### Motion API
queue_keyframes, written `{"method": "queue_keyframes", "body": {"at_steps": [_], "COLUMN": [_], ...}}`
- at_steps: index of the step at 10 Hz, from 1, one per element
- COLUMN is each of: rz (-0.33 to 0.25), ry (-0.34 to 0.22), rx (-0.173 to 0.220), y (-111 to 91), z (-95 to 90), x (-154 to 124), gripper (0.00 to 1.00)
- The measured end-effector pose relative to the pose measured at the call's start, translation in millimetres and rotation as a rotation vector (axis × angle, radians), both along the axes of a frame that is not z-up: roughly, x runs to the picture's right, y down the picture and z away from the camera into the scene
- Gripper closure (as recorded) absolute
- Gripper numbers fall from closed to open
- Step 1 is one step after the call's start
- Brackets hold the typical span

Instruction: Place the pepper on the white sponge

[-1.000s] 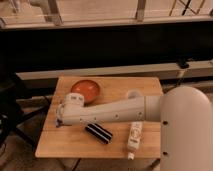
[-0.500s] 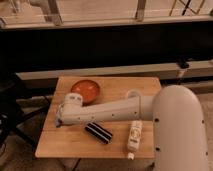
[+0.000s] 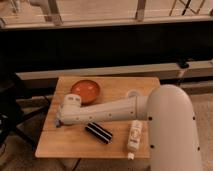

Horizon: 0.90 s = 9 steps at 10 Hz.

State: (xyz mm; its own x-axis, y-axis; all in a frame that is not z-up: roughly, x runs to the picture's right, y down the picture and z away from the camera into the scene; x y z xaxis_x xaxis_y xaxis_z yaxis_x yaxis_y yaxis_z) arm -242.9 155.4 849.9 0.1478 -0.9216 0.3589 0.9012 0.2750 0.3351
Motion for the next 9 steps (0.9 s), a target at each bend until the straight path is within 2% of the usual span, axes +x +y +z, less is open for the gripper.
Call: {"method": "queue_keyframes", "body": {"at_steps": [1, 2, 4, 9], "rz": [-0.003, -0.004, -0.005, -0.007], "ry": [0.005, 0.012, 0.023, 0.03], "rx": [-0.002, -0.003, -0.008, -0.014], "y": [1.0, 1.1, 1.0, -1.7], "z": [3.0, 5.6, 8.7, 9.7], "x": [-0.4, 0.3, 0.7, 4.6], "gripper": [0.99, 0.94, 0.72, 0.24]}}
